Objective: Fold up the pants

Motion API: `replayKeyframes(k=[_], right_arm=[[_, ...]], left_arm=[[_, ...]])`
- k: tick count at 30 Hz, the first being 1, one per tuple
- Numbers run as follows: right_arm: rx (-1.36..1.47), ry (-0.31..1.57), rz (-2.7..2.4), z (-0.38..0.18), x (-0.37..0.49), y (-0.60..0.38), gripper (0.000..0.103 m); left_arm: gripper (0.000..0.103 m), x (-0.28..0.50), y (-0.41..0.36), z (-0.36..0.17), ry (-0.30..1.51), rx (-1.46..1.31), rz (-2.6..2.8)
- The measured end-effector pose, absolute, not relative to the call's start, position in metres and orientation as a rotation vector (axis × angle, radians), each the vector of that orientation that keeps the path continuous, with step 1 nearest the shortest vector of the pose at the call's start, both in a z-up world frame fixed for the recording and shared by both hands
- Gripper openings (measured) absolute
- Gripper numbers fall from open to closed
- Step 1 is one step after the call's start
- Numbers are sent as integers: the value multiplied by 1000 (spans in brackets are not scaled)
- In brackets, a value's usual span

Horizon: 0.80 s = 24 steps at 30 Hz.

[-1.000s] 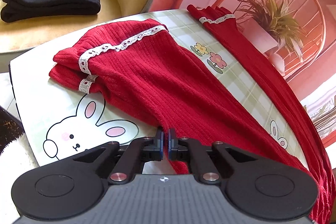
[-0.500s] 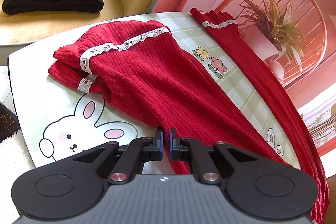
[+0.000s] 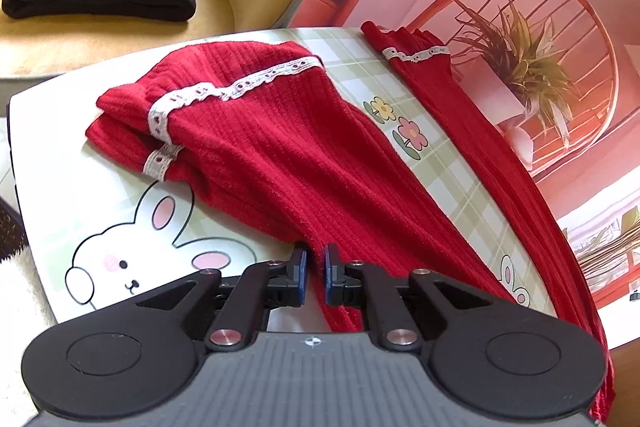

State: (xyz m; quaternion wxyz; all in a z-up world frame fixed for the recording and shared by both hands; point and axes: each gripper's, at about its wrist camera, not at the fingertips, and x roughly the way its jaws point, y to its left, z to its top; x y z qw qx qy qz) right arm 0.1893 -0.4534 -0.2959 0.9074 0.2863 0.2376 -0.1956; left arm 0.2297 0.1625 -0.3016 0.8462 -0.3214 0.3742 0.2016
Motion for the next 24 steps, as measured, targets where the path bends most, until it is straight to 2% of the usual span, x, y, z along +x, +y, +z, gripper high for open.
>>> replayKeyframes(k=[1, 4, 6, 8, 10, 11, 12, 13, 17, 18, 19, 20, 21, 24], right_arm=[[593, 490, -405, -296, 189, -454, 72], [616, 488, -398, -296, 187, -454, 71], [627, 486, -392, -296, 186, -455, 70], [632, 482, -391, -297, 186, -455, 70], [631, 481, -390, -297, 187, -455, 70], [631, 482, -392, -297, 189, -456, 70], [633, 481, -394, -297, 190, -457, 69], [635, 479, -396, -297, 191, -457, 68], [632, 476, -407, -297, 193, -457, 64], [627, 481, -412, -297, 194, -458, 56], [627, 486, -420, -297, 195, -459, 41], [640, 491, -427, -297, 195, -461, 31], [666, 495, -434, -298, 194, -464, 12], [735, 457, -452, -295, 186, -470, 9]], left_arm=[[14, 231, 161, -301, 785, -671, 426], [29, 238, 157, -300, 769, -664, 421], [50, 242, 152, -299, 759, -656, 401], [54, 247, 146, -298, 762, -635, 403], [52, 251, 142, -297, 770, -620, 424], [44, 251, 141, -297, 776, -609, 440], [17, 253, 141, -297, 784, -591, 458], [4, 253, 143, -299, 801, -579, 462], [5, 249, 160, -302, 792, -659, 431], [5, 247, 162, -301, 785, -658, 442], [5, 246, 164, -298, 772, -656, 446], [5, 245, 164, -294, 756, -645, 448], [5, 244, 163, -288, 738, -627, 444], [5, 243, 158, -268, 674, -571, 422]])
